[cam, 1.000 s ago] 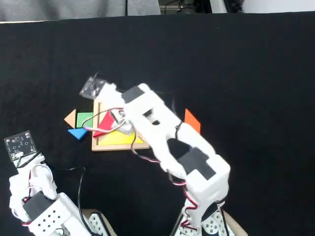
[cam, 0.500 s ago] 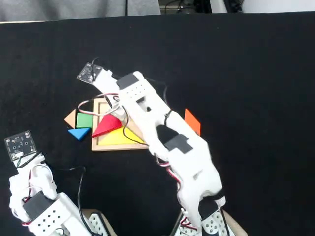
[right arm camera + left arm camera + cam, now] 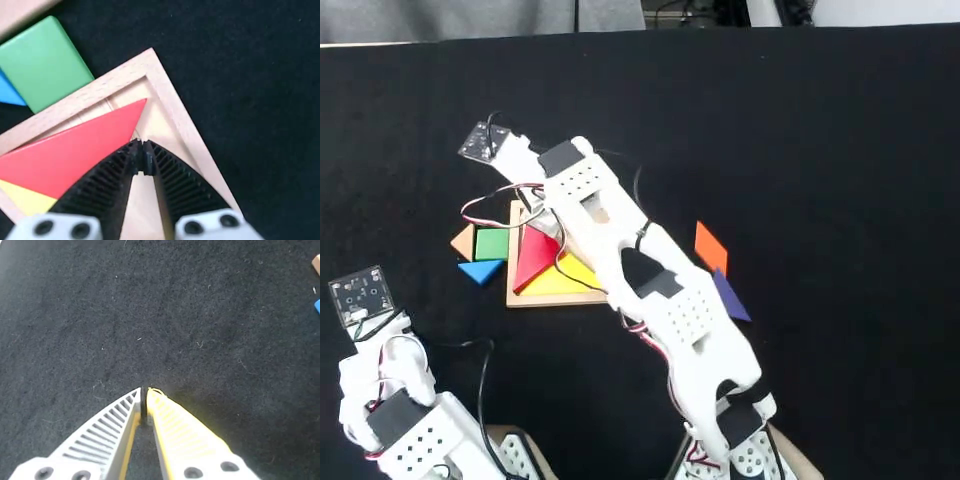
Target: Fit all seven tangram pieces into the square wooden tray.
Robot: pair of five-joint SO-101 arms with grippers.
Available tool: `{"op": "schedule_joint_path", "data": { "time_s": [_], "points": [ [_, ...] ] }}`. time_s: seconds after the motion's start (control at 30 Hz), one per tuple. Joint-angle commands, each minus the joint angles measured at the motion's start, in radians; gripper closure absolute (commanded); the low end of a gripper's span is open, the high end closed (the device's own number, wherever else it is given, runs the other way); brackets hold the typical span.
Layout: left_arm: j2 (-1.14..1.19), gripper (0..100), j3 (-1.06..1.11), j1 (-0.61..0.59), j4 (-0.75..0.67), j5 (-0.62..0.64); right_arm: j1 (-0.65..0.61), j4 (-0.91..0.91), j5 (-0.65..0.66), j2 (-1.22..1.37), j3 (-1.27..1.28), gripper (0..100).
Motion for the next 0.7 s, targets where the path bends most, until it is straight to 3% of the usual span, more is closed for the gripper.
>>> {"op": "schedule_joint_path", "data": {
  "time_s": [0.0, 0.13, 0.37, 0.67],
  "points": [
    [-0.009, 97, 0.007, 0.013, 0.003, -0.011, -0.037, 0.006, -0.003, -0.062, -0.058, 98.8],
    [-0.009, 97, 0.007, 0.013, 0.003, -0.011, -0.043, 0.063, -0.003, -0.079, -0.061, 98.8],
    [-0.009, 97, 0.007, 0.013, 0.003, -0.011, 0.005, 0.368, 0.000, -0.242, -0.085, 98.8],
    [-0.009, 97, 0.007, 0.013, 0.003, -0.011, -0.091, 0.259, 0.006, -0.302, 0.246, 98.8]
  ]
}}
